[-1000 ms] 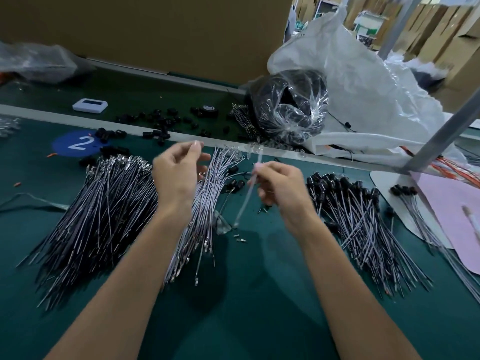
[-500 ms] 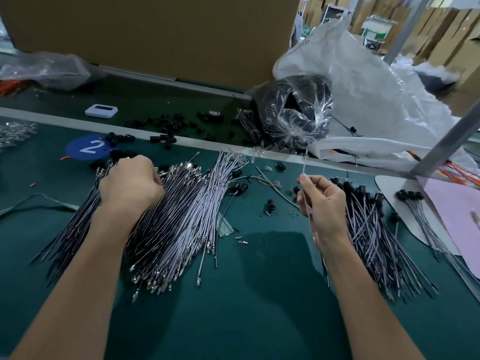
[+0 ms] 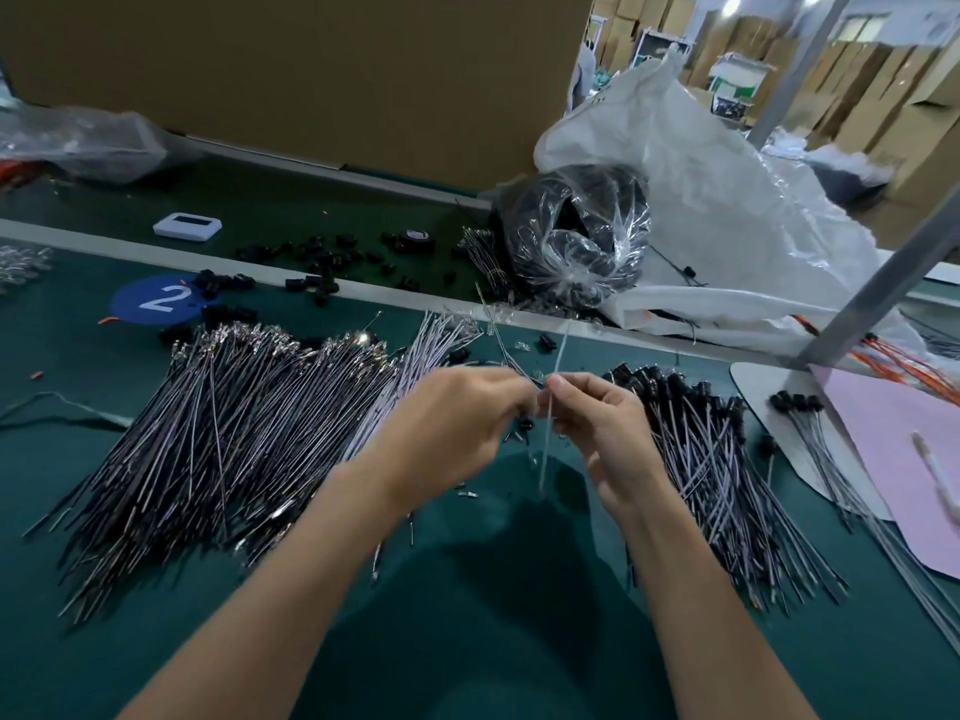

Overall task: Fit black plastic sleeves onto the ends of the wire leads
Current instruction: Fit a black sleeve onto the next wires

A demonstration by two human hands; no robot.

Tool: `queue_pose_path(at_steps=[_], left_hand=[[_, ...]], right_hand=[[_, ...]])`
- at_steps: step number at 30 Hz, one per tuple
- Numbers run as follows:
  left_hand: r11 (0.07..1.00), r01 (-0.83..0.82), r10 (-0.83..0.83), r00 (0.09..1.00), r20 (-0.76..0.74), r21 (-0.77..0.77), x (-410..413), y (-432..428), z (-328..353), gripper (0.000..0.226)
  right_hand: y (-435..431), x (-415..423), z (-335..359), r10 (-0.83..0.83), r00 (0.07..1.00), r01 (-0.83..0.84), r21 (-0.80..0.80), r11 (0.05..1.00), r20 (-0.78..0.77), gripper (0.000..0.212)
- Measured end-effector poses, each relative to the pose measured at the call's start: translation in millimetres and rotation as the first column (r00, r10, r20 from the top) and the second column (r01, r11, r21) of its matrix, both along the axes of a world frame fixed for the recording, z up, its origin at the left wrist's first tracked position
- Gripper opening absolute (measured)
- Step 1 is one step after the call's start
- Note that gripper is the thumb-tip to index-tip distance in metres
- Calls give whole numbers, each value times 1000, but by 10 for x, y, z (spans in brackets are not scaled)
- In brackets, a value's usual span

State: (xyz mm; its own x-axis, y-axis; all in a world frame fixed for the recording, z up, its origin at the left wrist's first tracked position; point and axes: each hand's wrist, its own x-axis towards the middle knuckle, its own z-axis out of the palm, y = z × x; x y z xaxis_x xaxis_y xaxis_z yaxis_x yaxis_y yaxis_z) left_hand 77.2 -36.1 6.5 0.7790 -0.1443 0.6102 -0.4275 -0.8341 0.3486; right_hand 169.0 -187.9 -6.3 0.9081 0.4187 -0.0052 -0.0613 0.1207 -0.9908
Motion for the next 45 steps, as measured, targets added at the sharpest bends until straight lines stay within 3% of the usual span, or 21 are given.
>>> queue_pose_path(at_steps=[6, 9, 15, 17, 20, 23, 25, 28, 30, 33, 37, 39, 42, 45], left_hand=[[993, 113, -113, 994, -3, 44, 48, -123, -180, 20], [986, 149, -147, 989, -33, 74, 35, -155, -185, 20], [980, 164, -156, 985, -79, 114, 37, -248, -222, 24], [984, 172, -167, 982, -92, 53, 22, -285, -199, 29], [972, 153, -176, 977, -120, -176, -15, -252, -86, 26], [946, -83, 37, 988, -148, -314, 130, 102, 58, 29], [912, -364, 325, 923, -206, -190, 342, 488, 118, 27], [717, -695, 671, 670, -317, 48, 645, 1146, 103, 20], [626, -766, 742, 528, -413, 148, 757, 1497, 39, 20], [597, -788, 729, 454, -513, 150, 842, 1794, -59, 34], [604, -782, 737, 475, -482, 153, 920, 1854, -72, 21], [628, -774, 709, 523, -473, 84, 956, 1836, -57, 18], [662, -710, 567, 683, -460, -238, 913, 1597, 51, 28], [532, -540, 305, 840, -448, -652, 728, 1161, 193, 25]], right_hand=[[47, -9, -11, 81, 987, -61, 141, 988, -141, 8], [63, -24, -1, 94, 980, -67, 158, 985, -174, 15], [80, -41, 19, 87, 977, -55, 160, 986, -196, 5], [78, -35, 15, 75, 980, -45, 165, 985, -185, 6], [76, -9, -22, 2, 992, 18, 161, 987, -125, 4], [65, -2, -56, -112, 991, 109, 42, 993, 73, 7], [73, -13, -86, -135, 978, 140, -19, 990, 159, 9], [104, -20, -134, -145, 966, 165, -81, 983, 215, 14], [117, -12, -154, -144, 961, 171, -100, 980, 235, 14], [123, -13, -168, -135, 957, 169, -116, 979, 258, 15], [126, -17, -176, -112, 952, 157, -140, 978, 285, 15], [117, -13, -168, -113, 948, 161, -144, 976, 298, 15], [110, -22, -154, -124, 940, 174, -134, 975, 319, 16], [109, -27, -140, -124, 927, 190, -157, 969, 353, 17]])
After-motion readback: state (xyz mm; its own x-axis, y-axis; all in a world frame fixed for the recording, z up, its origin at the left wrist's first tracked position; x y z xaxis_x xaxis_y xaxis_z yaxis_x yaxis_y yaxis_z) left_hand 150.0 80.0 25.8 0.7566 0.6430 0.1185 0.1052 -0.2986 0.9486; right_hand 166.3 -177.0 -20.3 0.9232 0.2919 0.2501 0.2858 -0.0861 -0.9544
